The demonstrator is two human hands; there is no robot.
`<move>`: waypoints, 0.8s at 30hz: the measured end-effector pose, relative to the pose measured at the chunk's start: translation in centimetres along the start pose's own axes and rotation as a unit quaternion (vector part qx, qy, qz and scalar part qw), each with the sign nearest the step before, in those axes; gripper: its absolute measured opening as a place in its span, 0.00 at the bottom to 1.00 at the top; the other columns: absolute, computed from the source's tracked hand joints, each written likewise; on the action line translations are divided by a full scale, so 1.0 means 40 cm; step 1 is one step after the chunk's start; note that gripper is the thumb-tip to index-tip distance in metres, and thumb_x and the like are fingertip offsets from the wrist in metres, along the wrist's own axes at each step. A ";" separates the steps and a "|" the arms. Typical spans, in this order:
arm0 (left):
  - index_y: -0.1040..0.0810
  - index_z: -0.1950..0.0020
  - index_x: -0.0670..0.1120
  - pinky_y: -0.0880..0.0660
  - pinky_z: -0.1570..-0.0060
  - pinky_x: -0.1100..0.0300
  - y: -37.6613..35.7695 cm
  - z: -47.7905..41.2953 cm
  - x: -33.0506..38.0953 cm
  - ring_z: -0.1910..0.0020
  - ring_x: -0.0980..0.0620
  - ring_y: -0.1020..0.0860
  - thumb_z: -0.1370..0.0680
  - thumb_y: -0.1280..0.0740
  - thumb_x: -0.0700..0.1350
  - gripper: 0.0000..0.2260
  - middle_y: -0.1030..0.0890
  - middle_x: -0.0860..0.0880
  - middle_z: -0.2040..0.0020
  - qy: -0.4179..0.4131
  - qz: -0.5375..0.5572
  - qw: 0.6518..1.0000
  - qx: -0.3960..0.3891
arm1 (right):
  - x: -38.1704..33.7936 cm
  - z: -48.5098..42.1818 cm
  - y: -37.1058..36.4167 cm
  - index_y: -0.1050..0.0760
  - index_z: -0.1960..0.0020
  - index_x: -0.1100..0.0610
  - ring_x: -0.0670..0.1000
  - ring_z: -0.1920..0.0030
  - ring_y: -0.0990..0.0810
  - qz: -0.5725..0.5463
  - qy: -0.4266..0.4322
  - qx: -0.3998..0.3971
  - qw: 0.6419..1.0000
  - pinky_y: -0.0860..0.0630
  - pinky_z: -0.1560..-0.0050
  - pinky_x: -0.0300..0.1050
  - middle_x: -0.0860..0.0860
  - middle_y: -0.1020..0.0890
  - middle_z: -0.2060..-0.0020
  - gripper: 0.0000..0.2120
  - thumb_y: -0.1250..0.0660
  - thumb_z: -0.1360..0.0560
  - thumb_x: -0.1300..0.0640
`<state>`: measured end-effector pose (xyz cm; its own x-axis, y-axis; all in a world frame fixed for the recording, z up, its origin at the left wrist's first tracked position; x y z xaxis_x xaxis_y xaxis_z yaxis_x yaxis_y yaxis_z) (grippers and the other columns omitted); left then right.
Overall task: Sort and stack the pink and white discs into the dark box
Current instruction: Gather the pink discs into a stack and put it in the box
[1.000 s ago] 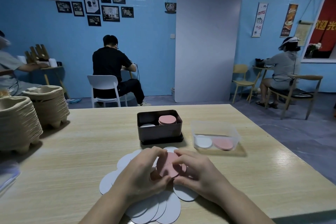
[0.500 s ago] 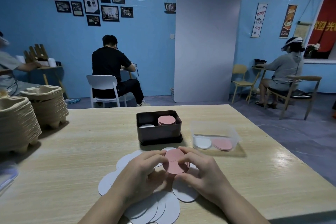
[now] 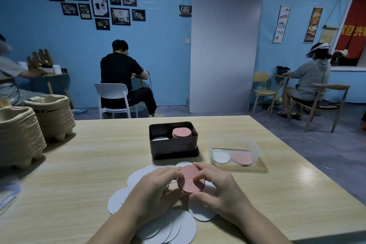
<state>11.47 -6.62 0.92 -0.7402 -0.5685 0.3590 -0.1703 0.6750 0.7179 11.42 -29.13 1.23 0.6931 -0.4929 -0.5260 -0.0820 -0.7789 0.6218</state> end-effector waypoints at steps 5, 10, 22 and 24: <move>0.25 0.45 0.56 0.21 0.61 0.59 0.002 0.002 0.004 0.52 0.53 0.22 0.24 0.31 0.52 0.09 0.20 0.60 0.47 0.002 0.009 1.000 -0.004 | 0.009 -0.004 -0.007 0.22 0.53 0.50 0.42 0.31 0.26 0.016 0.000 -0.011 1.000 0.27 0.35 0.48 0.44 0.20 0.36 0.13 0.23 0.31 0.46; 0.24 0.47 0.54 0.30 0.65 0.70 -0.001 0.000 0.003 0.59 0.58 0.25 0.25 0.29 0.46 0.09 0.21 0.60 0.51 0.010 0.007 1.000 -0.021 | 0.004 -0.002 -0.008 0.24 0.55 0.48 0.43 0.35 0.23 0.030 0.006 -0.007 1.000 0.25 0.37 0.46 0.43 0.20 0.38 0.13 0.22 0.31 0.46; 0.22 0.43 0.58 0.24 0.48 0.61 0.021 -0.023 -0.008 0.43 0.64 0.24 0.20 0.35 0.57 0.08 0.21 0.65 0.42 0.015 -0.045 0.999 0.000 | 0.002 -0.028 0.005 0.23 0.55 0.46 0.40 0.38 0.26 0.070 -0.021 0.001 0.997 0.30 0.39 0.37 0.38 0.19 0.44 0.14 0.24 0.32 0.40; 0.21 0.43 0.57 0.25 0.49 0.59 0.032 -0.035 -0.012 0.46 0.62 0.23 0.19 0.37 0.56 0.09 0.21 0.64 0.45 0.014 -0.046 0.999 0.008 | 0.001 -0.046 0.016 0.23 0.56 0.49 0.40 0.40 0.25 0.066 -0.023 -0.001 0.998 0.31 0.40 0.37 0.40 0.18 0.48 0.14 0.24 0.31 0.41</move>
<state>12.51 -6.14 2.50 -0.7031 -0.6410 0.3079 -0.2477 0.6266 0.7390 12.72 -28.96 2.67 0.6430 -0.6078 -0.4660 -0.1686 -0.7058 0.6881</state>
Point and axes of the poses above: each hand's wrist, its own z-axis away from the middle knuckle, its own y-axis out of the back of the hand, x = y × z, the point moved 2 cm from there along -z, towards the middle knuckle
